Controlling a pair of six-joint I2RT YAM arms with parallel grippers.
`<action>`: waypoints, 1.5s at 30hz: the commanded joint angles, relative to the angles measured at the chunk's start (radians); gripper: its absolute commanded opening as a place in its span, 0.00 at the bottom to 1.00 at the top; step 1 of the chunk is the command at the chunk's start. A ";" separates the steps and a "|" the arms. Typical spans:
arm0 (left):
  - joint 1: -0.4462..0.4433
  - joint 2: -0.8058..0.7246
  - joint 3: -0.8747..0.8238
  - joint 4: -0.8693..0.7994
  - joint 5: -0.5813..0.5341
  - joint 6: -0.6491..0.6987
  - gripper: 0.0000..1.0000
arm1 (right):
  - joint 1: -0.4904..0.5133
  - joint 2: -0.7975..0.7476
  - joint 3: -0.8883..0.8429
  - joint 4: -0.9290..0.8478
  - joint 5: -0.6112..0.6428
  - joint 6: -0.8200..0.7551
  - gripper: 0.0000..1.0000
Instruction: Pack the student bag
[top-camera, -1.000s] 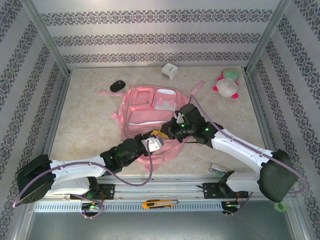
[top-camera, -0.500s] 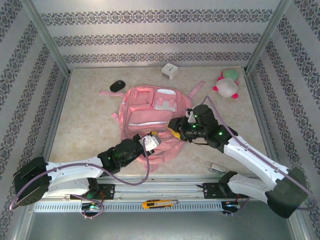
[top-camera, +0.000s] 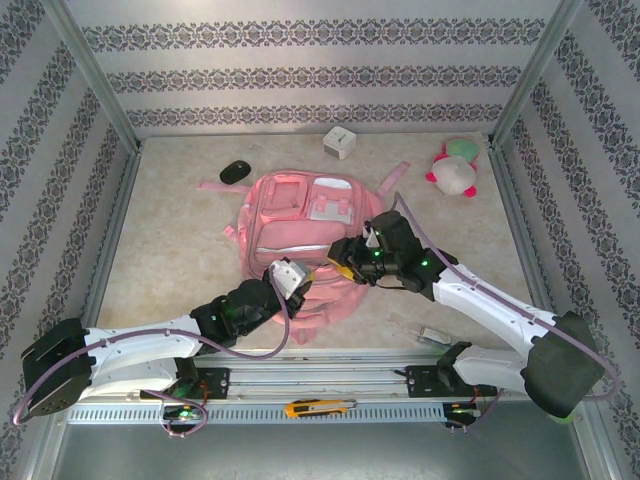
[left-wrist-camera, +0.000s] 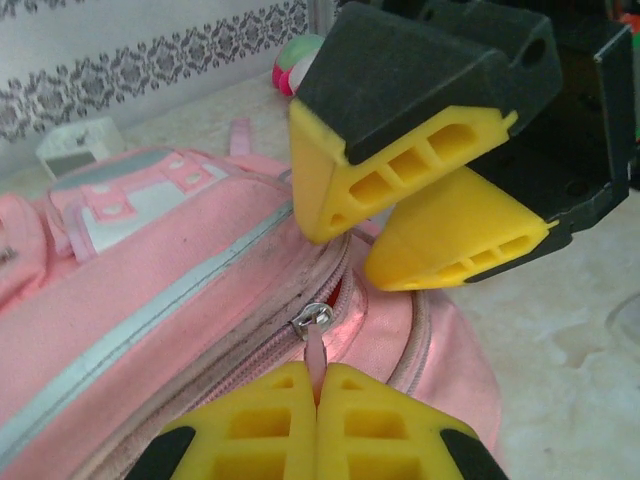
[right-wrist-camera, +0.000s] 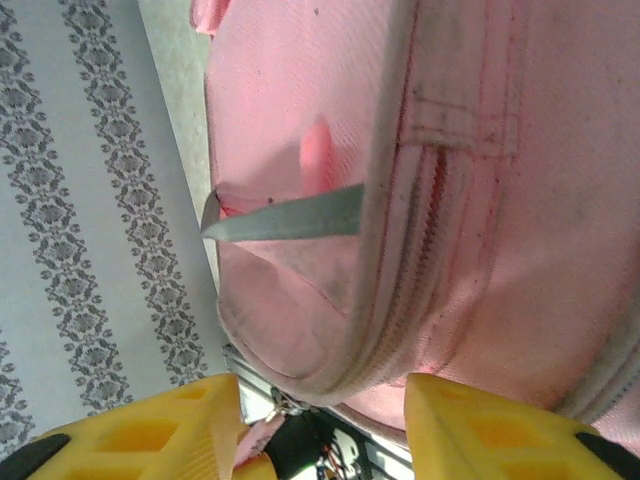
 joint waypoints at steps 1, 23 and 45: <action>-0.006 -0.016 -0.014 -0.025 0.011 -0.267 0.00 | -0.004 0.007 -0.006 0.042 0.055 0.003 0.42; 0.034 -0.303 -0.037 -0.437 -0.260 -0.384 0.00 | -0.146 -0.063 -0.036 -0.082 0.122 -0.175 0.00; 0.189 -0.331 -0.007 -0.335 0.005 -0.147 0.00 | 0.231 0.177 0.197 -0.001 0.197 -1.868 0.55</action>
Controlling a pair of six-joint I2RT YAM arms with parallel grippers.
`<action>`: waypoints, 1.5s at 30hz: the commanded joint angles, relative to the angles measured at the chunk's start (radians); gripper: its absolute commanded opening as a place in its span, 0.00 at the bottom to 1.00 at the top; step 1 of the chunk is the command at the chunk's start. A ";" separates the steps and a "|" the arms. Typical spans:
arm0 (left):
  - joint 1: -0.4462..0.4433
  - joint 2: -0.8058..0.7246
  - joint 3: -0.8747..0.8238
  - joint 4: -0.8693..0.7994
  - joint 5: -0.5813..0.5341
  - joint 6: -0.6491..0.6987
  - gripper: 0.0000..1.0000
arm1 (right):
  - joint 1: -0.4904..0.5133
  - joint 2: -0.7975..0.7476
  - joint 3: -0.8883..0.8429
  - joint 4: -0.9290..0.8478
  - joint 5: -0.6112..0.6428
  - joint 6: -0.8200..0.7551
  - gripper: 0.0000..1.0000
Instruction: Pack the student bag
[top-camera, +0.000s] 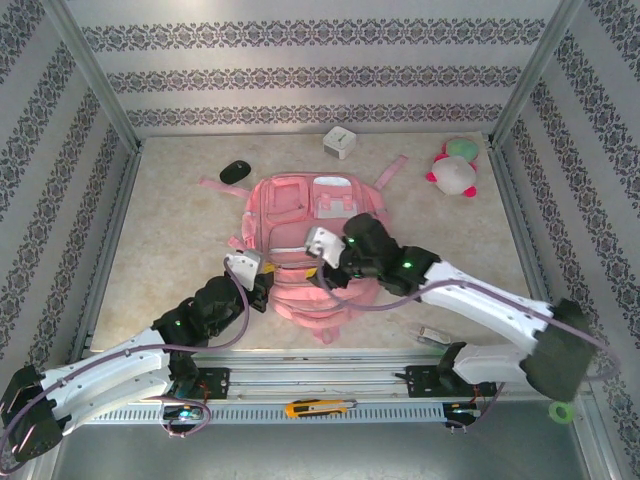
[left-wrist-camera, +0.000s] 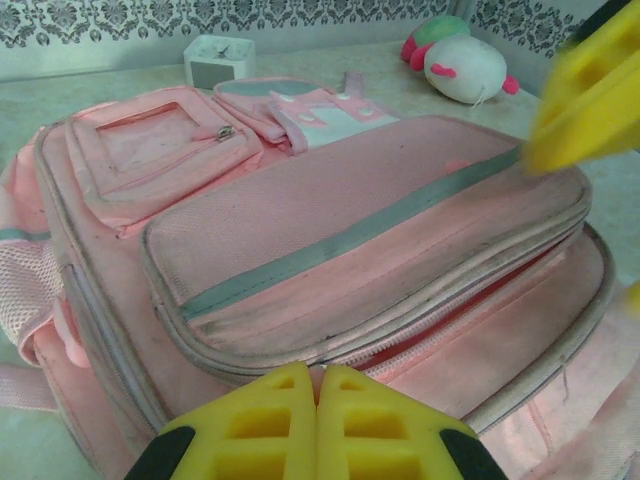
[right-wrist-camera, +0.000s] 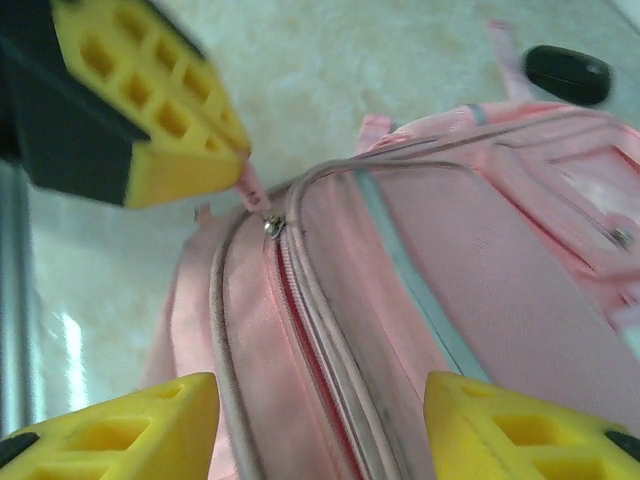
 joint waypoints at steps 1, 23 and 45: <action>0.017 0.009 0.047 0.010 0.027 0.018 0.00 | 0.016 0.087 0.038 0.072 0.019 -0.253 0.55; 0.292 0.017 0.020 0.045 0.008 0.048 0.00 | -0.154 -0.001 -0.074 0.085 -0.261 -0.410 0.00; 0.453 0.121 0.113 0.008 0.636 0.432 0.63 | -0.308 -0.004 0.010 -0.127 -0.587 -0.556 0.00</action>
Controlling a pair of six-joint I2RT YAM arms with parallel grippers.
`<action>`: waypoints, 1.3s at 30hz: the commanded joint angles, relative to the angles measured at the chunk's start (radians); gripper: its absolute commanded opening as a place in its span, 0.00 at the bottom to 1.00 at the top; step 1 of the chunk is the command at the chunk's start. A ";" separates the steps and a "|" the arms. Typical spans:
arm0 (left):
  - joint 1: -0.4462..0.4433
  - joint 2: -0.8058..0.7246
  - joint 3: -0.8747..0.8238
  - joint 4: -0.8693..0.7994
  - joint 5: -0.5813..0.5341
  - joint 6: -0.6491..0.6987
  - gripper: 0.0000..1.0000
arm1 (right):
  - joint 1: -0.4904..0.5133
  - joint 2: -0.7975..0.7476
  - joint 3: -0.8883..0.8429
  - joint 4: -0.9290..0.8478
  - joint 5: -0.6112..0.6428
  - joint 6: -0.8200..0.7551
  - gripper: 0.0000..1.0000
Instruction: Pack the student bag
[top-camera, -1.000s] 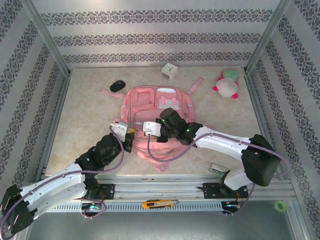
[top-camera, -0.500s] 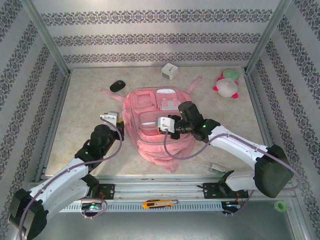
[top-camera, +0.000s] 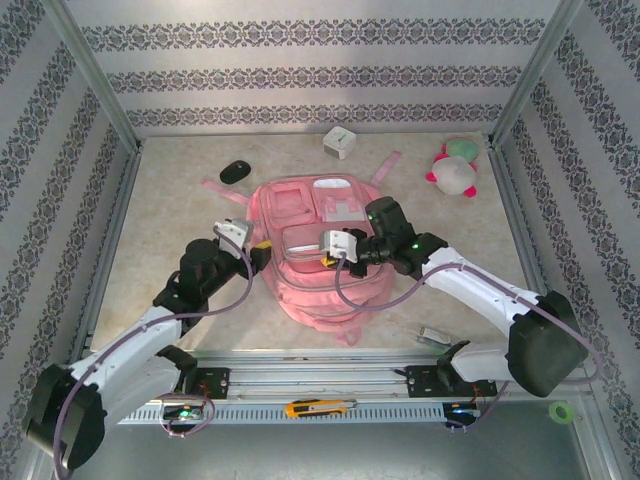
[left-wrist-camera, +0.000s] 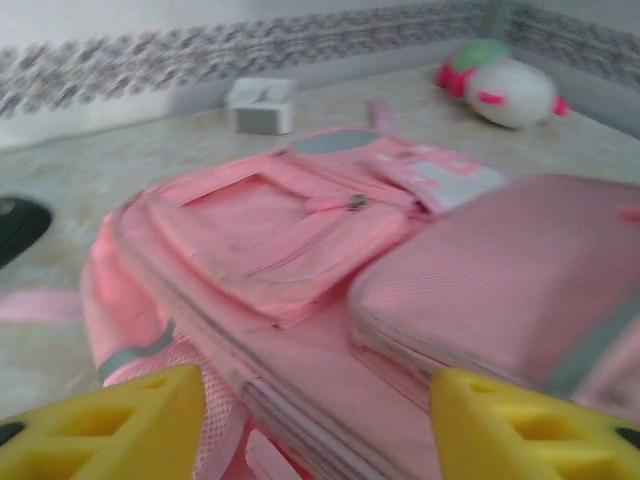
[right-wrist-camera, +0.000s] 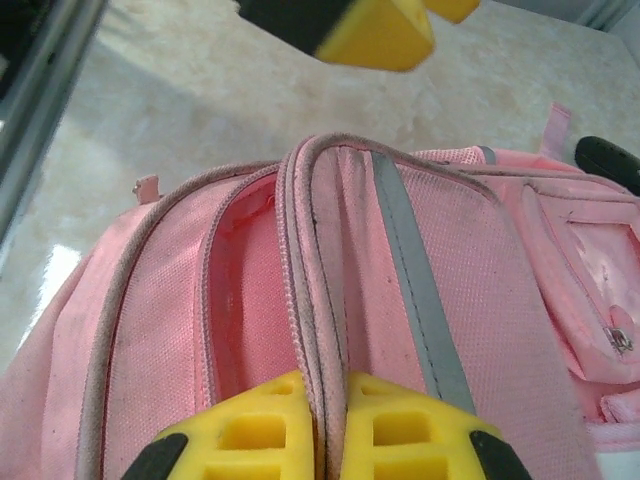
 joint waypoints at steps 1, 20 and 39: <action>0.009 -0.065 0.076 -0.244 0.223 0.253 0.65 | -0.039 -0.014 0.070 -0.153 -0.171 -0.139 0.00; -0.042 0.217 0.217 -0.378 0.361 0.470 0.62 | -0.059 0.024 0.108 -0.193 -0.240 -0.178 0.00; -0.074 0.261 0.177 -0.137 0.465 0.328 0.47 | -0.059 0.040 0.123 -0.178 -0.261 -0.161 0.00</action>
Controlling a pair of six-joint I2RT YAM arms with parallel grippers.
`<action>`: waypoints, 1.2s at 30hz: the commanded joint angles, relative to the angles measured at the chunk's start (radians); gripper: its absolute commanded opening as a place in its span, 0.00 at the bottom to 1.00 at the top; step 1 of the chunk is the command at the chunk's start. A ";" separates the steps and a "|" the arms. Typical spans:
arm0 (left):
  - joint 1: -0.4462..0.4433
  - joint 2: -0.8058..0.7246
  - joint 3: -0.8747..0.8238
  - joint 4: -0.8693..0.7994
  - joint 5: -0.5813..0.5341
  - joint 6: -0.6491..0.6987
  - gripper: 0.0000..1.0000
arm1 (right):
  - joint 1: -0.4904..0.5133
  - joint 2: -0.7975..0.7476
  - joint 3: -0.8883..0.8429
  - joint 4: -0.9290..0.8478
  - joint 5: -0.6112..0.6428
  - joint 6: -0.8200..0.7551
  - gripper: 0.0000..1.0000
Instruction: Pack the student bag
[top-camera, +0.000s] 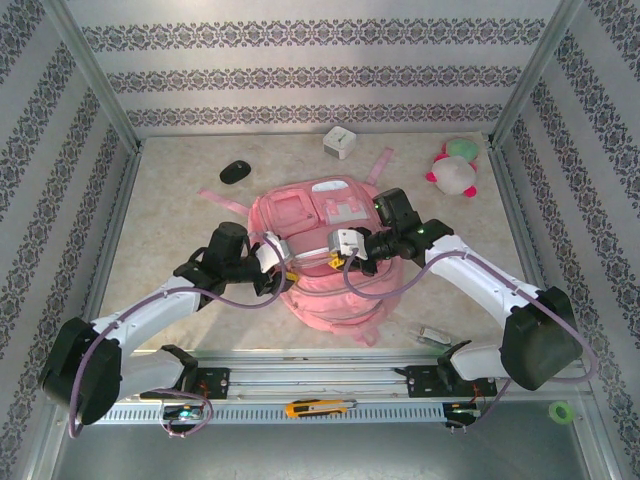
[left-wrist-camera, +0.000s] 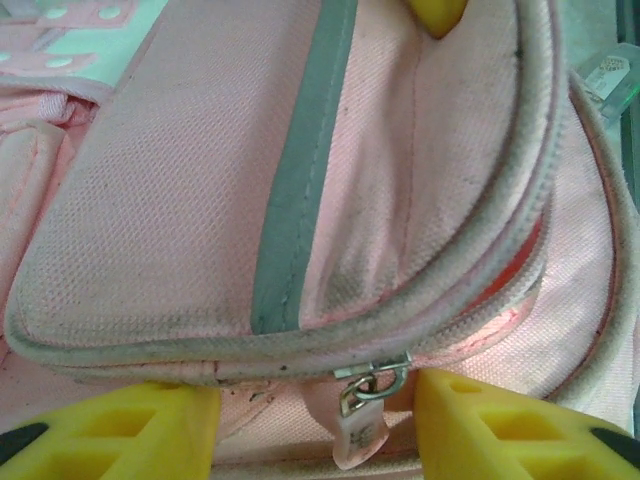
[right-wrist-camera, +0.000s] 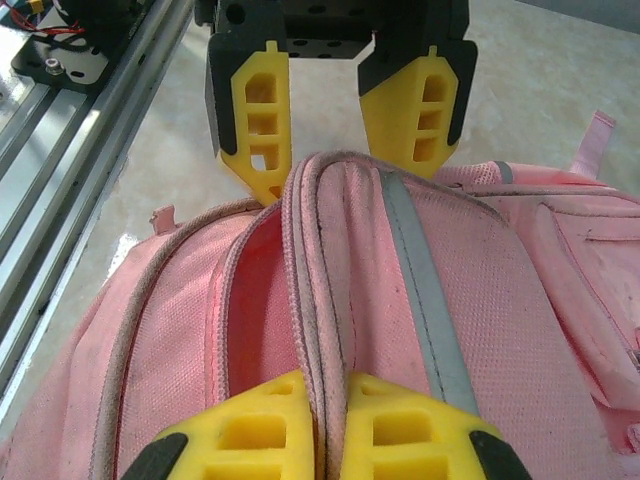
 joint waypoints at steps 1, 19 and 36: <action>-0.014 -0.032 -0.015 0.131 0.046 -0.043 0.42 | 0.003 -0.004 0.036 0.027 -0.111 0.003 0.00; 0.020 0.041 0.072 -0.047 -0.496 -0.083 0.07 | -0.035 -0.085 0.016 0.016 -0.177 0.029 0.00; -0.015 -0.138 0.063 0.020 -0.100 0.163 0.68 | -0.031 -0.005 0.033 0.152 -0.156 0.153 0.00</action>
